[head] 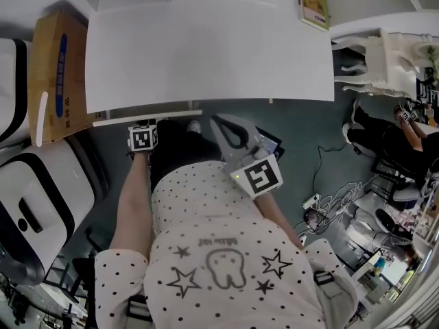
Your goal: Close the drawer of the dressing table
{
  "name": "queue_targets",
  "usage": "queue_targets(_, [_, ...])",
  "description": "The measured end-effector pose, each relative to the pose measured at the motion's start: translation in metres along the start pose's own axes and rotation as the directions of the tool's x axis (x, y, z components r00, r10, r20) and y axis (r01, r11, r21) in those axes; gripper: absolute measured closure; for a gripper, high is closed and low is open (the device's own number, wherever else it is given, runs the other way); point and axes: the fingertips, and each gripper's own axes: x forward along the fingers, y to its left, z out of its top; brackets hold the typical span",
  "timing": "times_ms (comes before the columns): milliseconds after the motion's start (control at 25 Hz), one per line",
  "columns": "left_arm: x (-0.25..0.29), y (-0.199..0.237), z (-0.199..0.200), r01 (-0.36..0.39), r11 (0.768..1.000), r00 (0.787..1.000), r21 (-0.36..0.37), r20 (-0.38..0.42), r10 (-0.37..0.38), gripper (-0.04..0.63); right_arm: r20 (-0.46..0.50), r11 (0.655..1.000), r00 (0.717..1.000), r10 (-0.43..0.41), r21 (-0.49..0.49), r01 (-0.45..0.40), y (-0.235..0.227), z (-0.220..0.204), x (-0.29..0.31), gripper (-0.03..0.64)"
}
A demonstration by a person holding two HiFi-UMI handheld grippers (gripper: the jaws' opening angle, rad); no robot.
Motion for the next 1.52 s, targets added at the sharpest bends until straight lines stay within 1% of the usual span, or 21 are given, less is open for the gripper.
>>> queue_targets(160, [-0.003, 0.003, 0.004, -0.001, 1.0, 1.0, 0.01, -0.004, 0.001, 0.515, 0.0, 0.999, 1.0, -0.016, 0.049, 0.016, 0.001, 0.003, 0.008, 0.62])
queue_targets(360, [-0.004, 0.001, 0.008, 0.022, 1.0, 0.999, -0.003, -0.025, -0.022, 0.515, -0.005, 0.996, 0.999, -0.043, 0.08, 0.043, 0.007, 0.012, 0.017, 0.62])
queue_targets(480, [-0.002, 0.003, 0.012, 0.025, 1.0, 1.0, -0.018, -0.014, -0.025, 0.515, -0.026, 0.996, 0.999, -0.042, 0.079, 0.044, 0.014, 0.008, 0.021, 0.62])
queue_targets(680, [-0.002, 0.005, 0.014, 0.003, 0.999, 1.0, -0.039, -0.015, -0.004, 0.517, -0.033, 0.995, 0.998, -0.044, 0.091, 0.047, 0.019, 0.007, 0.028, 0.62])
queue_targets(960, [0.001, 0.004, 0.019, -0.014, 0.998, 1.0, -0.056, -0.026, 0.013, 0.515, -0.038, 0.994, 0.998, -0.045, 0.099, 0.049, 0.017, 0.006, 0.029, 0.62])
queue_targets(1160, [0.007, 0.004, 0.016, -0.011, 0.997, 1.0, -0.078, -0.029, 0.009, 0.515, -0.037, 0.994, 0.998, -0.042, 0.097, 0.045, 0.018, 0.005, 0.028, 0.62])
queue_targets(1520, [0.007, 0.007, 0.017, -0.029, 0.99, 0.999, -0.137, -0.019, 0.026, 0.515, -0.041, 0.994, 0.998, -0.053, 0.096, 0.057, 0.01, 0.004, 0.022, 0.62])
